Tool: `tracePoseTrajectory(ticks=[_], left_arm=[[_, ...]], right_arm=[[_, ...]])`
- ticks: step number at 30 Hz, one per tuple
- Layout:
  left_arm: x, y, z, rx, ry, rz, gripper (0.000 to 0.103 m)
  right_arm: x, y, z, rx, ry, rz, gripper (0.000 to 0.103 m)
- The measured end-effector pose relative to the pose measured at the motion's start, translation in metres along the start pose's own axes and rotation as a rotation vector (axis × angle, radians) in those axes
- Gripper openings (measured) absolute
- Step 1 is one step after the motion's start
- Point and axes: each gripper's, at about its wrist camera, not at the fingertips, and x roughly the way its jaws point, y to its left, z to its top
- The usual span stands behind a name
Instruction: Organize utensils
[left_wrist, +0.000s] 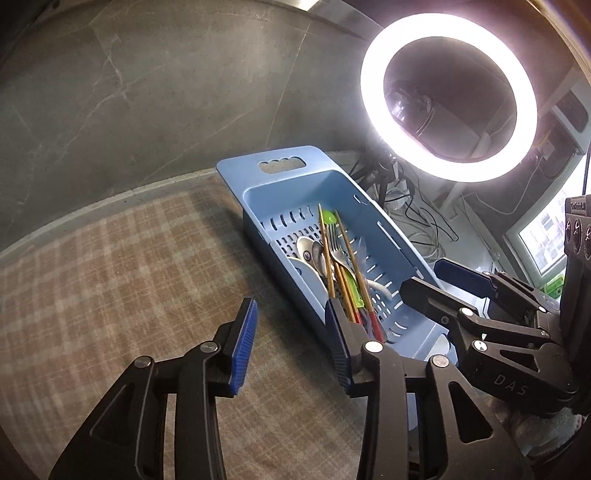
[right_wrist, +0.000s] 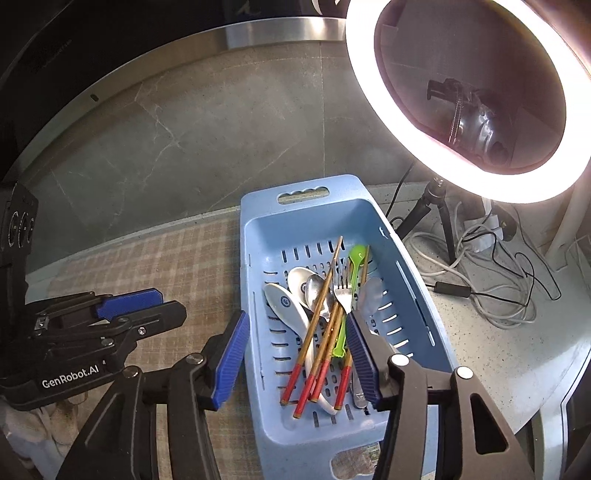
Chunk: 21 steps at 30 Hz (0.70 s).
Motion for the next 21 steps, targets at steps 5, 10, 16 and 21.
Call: tracePoseTrajectory(ticks=[5, 10, 16, 21], left_arm=[[-0.027, -0.008, -0.013, 0.065, -0.038, 0.047, 0.058], [-0.050, -0.012, -0.021, 0.092, -0.071, 0.078, 0.061], [-0.074, -0.015, -0.030, 0.114, -0.117, 0.114, 0.071], [-0.083, -0.015, -0.037, 0.108, -0.112, 0.101, 0.077]], right_arm=[[-0.024, 0.015, -0.007, 0.008, -0.069, -0.033, 0.068], [-0.049, 0.018, -0.015, 0.068, -0.134, -0.064, 0.077], [-0.068, 0.019, -0.022, 0.087, -0.167, -0.136, 0.078], [-0.078, 0.023, -0.028, 0.101, -0.180, -0.160, 0.079]])
